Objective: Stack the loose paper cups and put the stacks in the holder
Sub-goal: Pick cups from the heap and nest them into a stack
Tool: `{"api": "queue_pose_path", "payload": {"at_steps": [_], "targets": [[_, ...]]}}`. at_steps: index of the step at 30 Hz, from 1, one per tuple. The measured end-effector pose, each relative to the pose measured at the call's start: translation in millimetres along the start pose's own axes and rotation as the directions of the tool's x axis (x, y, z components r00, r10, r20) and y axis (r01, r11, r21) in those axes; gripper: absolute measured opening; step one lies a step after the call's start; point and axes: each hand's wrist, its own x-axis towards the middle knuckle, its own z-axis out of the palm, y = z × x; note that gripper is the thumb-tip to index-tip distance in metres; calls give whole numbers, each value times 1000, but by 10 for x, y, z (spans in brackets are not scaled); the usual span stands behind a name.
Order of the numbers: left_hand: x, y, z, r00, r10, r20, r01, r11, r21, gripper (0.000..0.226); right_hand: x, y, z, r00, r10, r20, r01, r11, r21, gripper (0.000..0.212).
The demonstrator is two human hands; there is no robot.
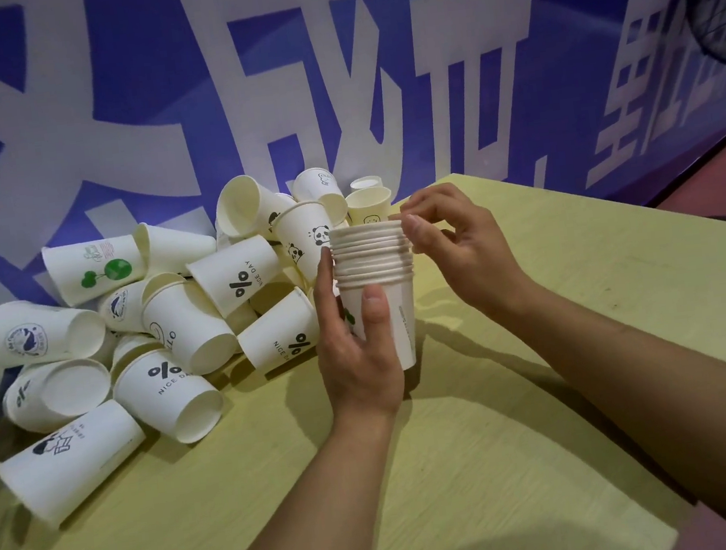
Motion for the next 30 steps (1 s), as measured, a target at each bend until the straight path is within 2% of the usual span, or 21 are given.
{"api": "queue_pose_path", "payload": {"at_steps": [4,7,10,12,15,17,18,20,22,23,25,26,28,30], "targets": [[9,1,0,999,23,-24,-23,1000,-15,59,33,55,-53,996,-39,-83,30,994,-107,17],[5,15,-6,999,24,-27,-25,999,-35,60,213,205,-20,981,87,-173,-122,971,-203,27],[-1,35,-3,999,26,-42,-28,998,-53,65,495,481,101,979,200,-42,-196,864,-464,47],[5,33,-3,998,26,-60,-30,997,-70,67,680,646,198,957,288,34,-229,821,-523,66],[19,7,-11,996,26,-83,-33,995,-89,69,892,832,319,910,415,-4,-378,825,-420,86],[20,-8,-11,997,31,-77,-38,995,-90,72,950,930,393,894,448,-19,-428,839,-336,88],[22,-13,-8,997,36,-71,-42,995,-91,73,954,954,423,890,456,-18,-443,856,-267,86],[23,-17,-5,997,47,-64,-53,993,-102,73,917,941,476,870,494,-2,-494,870,-17,83],[26,-22,-2,997,57,-57,-63,991,-121,71,885,934,490,861,509,-6,-504,853,133,96],[25,-21,-2,997,57,-54,-63,990,-128,70,878,944,494,868,495,-22,-490,864,120,92],[27,-18,1,997,52,-56,-59,990,-130,69,896,1026,492,898,430,-92,-434,901,-24,64],[28,-14,2,997,52,-58,-59,990,-130,69,918,1088,483,910,395,-123,-408,907,-107,57],[30,-4,1,996,62,-62,-69,990,-122,68,952,1165,458,919,359,-162,-387,900,-201,59],[24,3,-1,995,69,-67,-76,991,-110,68,965,1207,439,922,358,-145,-382,902,-202,65]]}}
